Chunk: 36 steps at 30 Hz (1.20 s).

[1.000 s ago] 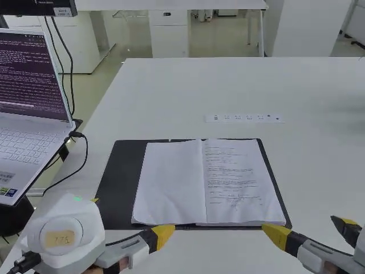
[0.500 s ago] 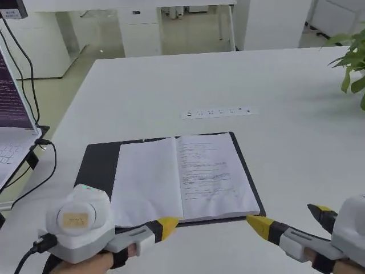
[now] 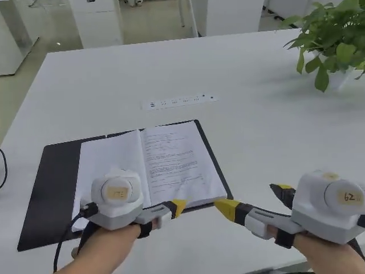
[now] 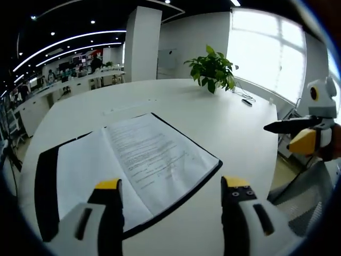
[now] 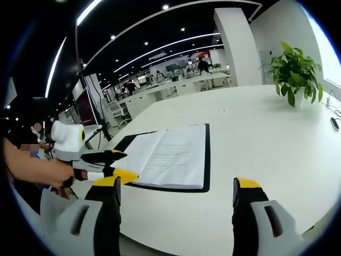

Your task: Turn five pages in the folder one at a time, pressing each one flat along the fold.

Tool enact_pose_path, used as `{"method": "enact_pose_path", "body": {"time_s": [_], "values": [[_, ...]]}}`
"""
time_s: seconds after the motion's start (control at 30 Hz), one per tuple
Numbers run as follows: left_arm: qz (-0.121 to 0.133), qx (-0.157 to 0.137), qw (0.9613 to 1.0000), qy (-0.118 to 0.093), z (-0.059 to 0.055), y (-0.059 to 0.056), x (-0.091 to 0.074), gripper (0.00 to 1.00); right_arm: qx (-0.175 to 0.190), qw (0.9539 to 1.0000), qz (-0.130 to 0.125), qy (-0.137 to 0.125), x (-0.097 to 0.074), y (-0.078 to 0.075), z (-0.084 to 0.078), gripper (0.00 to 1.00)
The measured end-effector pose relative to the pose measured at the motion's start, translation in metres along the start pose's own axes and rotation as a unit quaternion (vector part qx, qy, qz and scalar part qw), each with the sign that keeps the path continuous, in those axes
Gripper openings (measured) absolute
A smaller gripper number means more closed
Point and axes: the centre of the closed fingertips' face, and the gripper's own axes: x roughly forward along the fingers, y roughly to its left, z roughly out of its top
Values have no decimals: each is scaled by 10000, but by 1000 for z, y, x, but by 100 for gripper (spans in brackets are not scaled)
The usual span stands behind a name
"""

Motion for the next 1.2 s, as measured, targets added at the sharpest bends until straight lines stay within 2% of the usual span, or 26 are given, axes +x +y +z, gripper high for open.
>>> {"method": "enact_pose_path", "body": {"time_s": [0.17, 0.3, 0.57, 0.63, 0.77, 0.83, 0.87, 0.93, 1.0, 1.2], "values": [[-21, 87, 9999, 97, -2, -10, 25, 71, 12, 10000, -29, 29, 3, -6, 0, 86], [34, 144, 9997, 176, -6, -11, 43, 67, 20, 10000, -54, 71, 4, -12, -2, 85], [156, 97, 9992, 342, -14, -14, 68, 64, 76, 9999, -106, 88, 5, -22, -7, 83], [192, 37, 9993, 327, -14, -16, 74, 63, 94, 9999, -103, 95, 5, -23, -8, 83], [307, -33, 9988, 383, -18, -18, 85, 58, 127, 9997, -107, 154, 7, -26, -12, 82], [346, -60, 9981, 506, -25, -20, 87, 57, 112, 9997, -97, 179, 8, -26, -13, 81], [448, -23, 9972, 591, -30, -18, 87, 55, 114, 9997, -97, 180, 8, -26, -13, 81], [582, 253, 9966, 531, -30, -14, 88, 51, 114, 9997, -87, 178, 10, -27, -13, 81], [629, 165, 9968, 461, -29, -13, 87, 48, 121, 9997, -80, 183, 10, -27, -13, 81], [648, 188, 9971, 357, -29, -11, 87, 43, 108, 9997, -35, 229, 14, -25, -14, 80]]}}
